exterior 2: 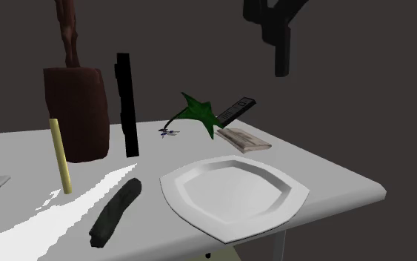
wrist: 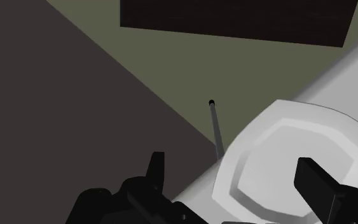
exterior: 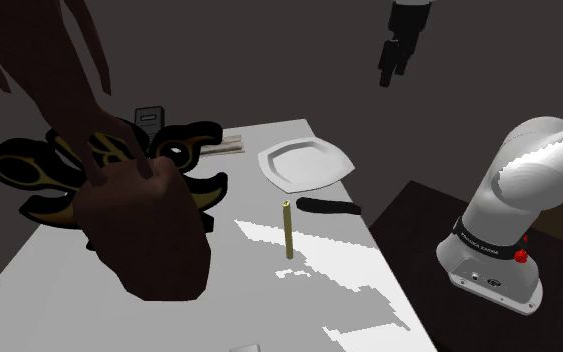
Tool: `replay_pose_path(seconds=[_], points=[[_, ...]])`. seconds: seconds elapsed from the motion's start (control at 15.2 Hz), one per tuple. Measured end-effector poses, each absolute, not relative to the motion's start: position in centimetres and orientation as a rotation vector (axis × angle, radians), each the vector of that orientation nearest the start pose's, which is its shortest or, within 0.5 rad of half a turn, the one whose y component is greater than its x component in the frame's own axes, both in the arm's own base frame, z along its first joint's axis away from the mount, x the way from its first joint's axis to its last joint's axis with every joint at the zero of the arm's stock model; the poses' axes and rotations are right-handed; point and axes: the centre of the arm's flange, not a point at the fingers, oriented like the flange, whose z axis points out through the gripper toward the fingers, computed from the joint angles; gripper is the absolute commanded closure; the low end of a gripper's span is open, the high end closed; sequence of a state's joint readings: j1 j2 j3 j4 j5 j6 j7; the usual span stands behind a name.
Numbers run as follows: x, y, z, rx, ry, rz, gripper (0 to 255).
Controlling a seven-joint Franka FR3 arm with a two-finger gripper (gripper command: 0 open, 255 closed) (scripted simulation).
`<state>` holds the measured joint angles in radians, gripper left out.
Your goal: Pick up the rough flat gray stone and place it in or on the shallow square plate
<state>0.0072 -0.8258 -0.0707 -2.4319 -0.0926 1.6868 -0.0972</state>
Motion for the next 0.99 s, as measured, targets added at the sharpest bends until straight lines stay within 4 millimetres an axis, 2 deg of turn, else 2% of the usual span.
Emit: replay_pose_path(seconds=[0.13,0.33,0.99], points=[[30.8,-3.0,57.4,-3.181,-0.111,-0.120,0],[31.5,-0.5,55.7,-3.169,-0.179,-0.106,0],[32.3,10.3,48.5,-3.105,-0.437,-0.054,0]])
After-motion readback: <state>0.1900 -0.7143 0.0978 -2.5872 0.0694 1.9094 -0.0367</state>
